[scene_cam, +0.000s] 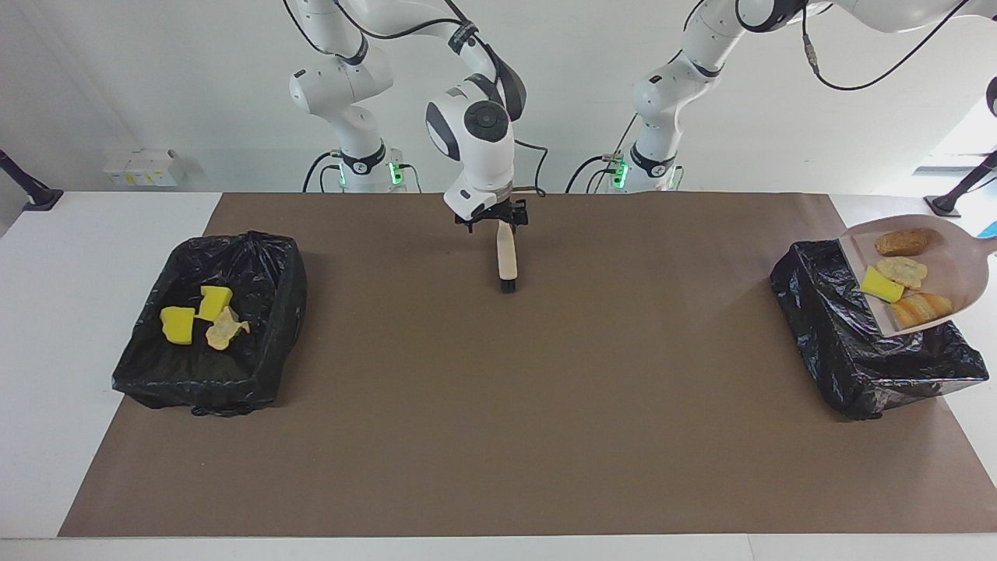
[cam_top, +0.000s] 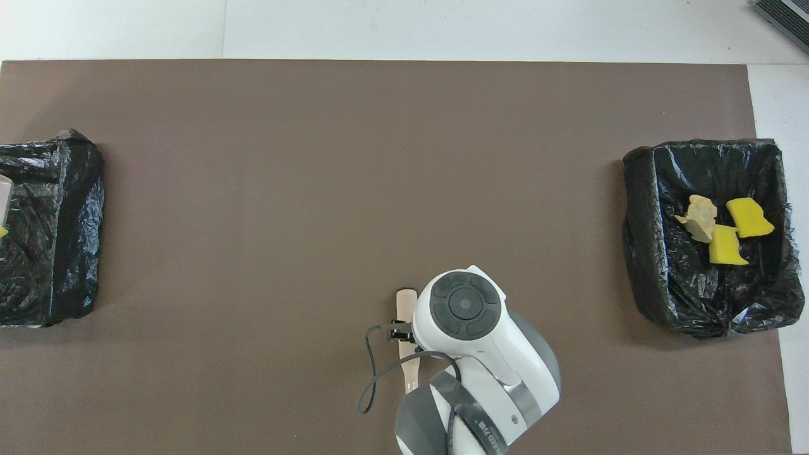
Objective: Sweep and dump trash in bin
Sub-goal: 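Tip the dustpan with the left gripper while the right gripper drops the brush, then bring the emptied dustpan back toward the table center with the left gripper, then set the dustpan down beside the brush and open the left gripper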
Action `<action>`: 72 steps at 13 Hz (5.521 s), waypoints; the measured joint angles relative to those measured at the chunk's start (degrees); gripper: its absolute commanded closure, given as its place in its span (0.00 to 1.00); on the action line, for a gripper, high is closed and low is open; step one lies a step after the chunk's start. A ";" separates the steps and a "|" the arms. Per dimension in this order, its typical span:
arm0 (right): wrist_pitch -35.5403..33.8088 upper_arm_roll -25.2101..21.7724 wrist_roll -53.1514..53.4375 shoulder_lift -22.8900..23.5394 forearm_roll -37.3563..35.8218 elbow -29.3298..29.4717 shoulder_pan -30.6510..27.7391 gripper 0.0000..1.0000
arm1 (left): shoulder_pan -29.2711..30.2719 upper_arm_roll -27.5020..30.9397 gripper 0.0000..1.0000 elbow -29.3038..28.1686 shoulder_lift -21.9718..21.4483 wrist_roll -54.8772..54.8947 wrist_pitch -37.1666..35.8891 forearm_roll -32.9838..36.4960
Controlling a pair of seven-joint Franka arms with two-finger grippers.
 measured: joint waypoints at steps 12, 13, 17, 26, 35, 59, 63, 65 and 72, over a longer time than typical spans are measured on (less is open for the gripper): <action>-18.42 -0.28 -13.29 -5.38 -10.16 19.32 -20.98 0.00 | -8.14 -0.16 1.00 -4.07 -3.73 -17.03 2.05 32.07; -19.32 -0.31 -13.47 -6.66 -10.16 19.44 -22.38 0.00 | -8.19 -0.20 1.00 -4.08 -4.37 -17.03 2.08 32.06; -23.41 -1.57 -13.50 -8.91 -10.16 22.92 -26.13 0.00 | -9.49 -0.56 1.00 -4.19 -5.68 -17.96 1.99 25.48; -29.92 -11.54 -34.86 -9.59 -10.16 29.45 -26.46 0.00 | -12.47 -0.69 1.00 -13.74 -8.03 -22.30 1.86 -3.80; -33.75 -11.14 -35.15 -9.88 -10.05 28.06 -26.14 0.00 | -28.56 -1.06 1.00 -24.27 -6.11 -62.19 6.77 -10.22; -33.75 -10.64 -35.15 -9.89 -8.73 28.01 -26.07 0.00 | -66.27 -1.21 1.00 -16.10 4.05 -156.42 15.27 -23.21; -33.75 -10.64 -35.15 -9.89 -8.72 28.01 -26.07 0.00 | -68.11 -1.21 0.86 -15.89 7.75 -157.10 15.83 -23.23; -33.75 -10.64 -35.15 -9.89 -8.72 28.01 -26.07 0.00 | -68.52 -1.12 0.00 -15.82 8.25 -157.42 16.49 -23.33; -33.75 -10.64 -35.15 -9.90 -8.72 28.01 -26.07 0.00 | -67.14 0.59 0.00 -14.28 4.69 -159.78 12.59 -24.46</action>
